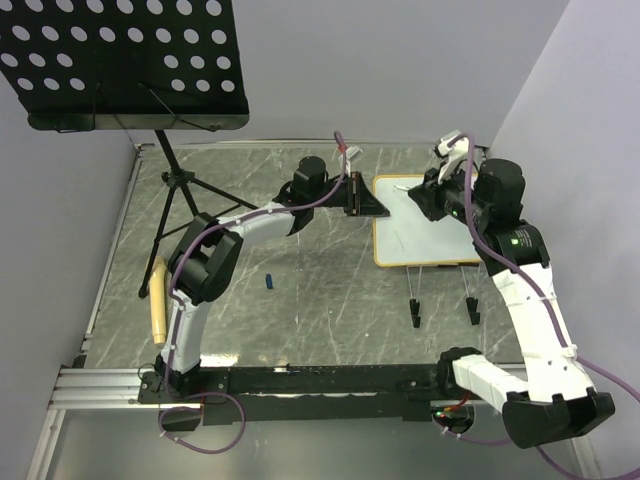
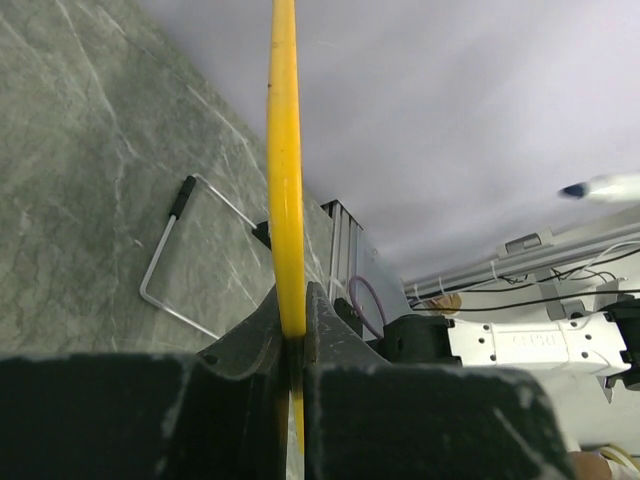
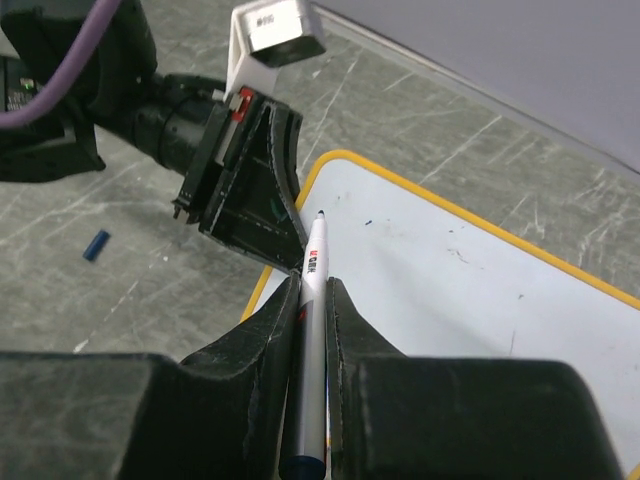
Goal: Write a sentence on the whiteboard
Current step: Adjust the whiteboard at the corner of the board, then write a sentence on the whiteboard.
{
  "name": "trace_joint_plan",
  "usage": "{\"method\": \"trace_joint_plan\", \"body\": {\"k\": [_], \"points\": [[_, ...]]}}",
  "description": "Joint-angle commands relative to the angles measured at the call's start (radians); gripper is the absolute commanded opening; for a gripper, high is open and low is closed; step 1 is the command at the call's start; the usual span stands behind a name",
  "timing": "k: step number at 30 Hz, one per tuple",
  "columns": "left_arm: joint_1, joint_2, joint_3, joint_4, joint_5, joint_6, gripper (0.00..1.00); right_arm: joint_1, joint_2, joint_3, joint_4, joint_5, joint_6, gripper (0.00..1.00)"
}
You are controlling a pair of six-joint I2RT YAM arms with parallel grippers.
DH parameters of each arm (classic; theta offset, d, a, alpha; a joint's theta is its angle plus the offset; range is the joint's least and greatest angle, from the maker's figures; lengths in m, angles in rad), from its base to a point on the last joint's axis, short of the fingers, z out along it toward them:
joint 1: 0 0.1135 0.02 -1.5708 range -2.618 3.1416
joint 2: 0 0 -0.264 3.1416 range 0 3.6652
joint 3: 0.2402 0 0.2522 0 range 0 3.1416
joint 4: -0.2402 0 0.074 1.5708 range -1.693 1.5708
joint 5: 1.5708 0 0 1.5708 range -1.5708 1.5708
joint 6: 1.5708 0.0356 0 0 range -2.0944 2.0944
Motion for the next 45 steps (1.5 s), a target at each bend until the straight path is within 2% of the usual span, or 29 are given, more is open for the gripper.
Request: {"method": "trace_joint_plan", "body": {"k": [1, 5, 9, 12, 26, 45], "points": [[0.0, -0.03, 0.048, 0.113, 0.057, -0.013, 0.01, -0.003, 0.018, -0.007, 0.038, -0.029, -0.049, 0.0], [0.0, -0.033, 0.019, 0.201, 0.061, -0.045, 0.01, -0.006, 0.027, -0.005, 0.048, -0.018, -0.053, 0.0], [0.001, -0.03, -0.01, 0.369, 0.045, -0.117, 0.01, -0.005, 0.031, 0.0, 0.051, -0.005, -0.059, 0.0], [0.001, -0.034, -0.007, 0.402, 0.031, -0.151, 0.01, -0.012, 0.027, 0.015, 0.04, -0.01, -0.059, 0.0], [0.0, -0.056, -0.036, 0.405, 0.0, -0.155, 0.01, -0.019, 0.052, 0.044, 0.055, 0.045, -0.069, 0.0], [-0.01, -0.07, -0.055, 0.434, -0.005, -0.18, 0.01, -0.014, 0.1, 0.043, 0.06, 0.03, -0.066, 0.0]]}}
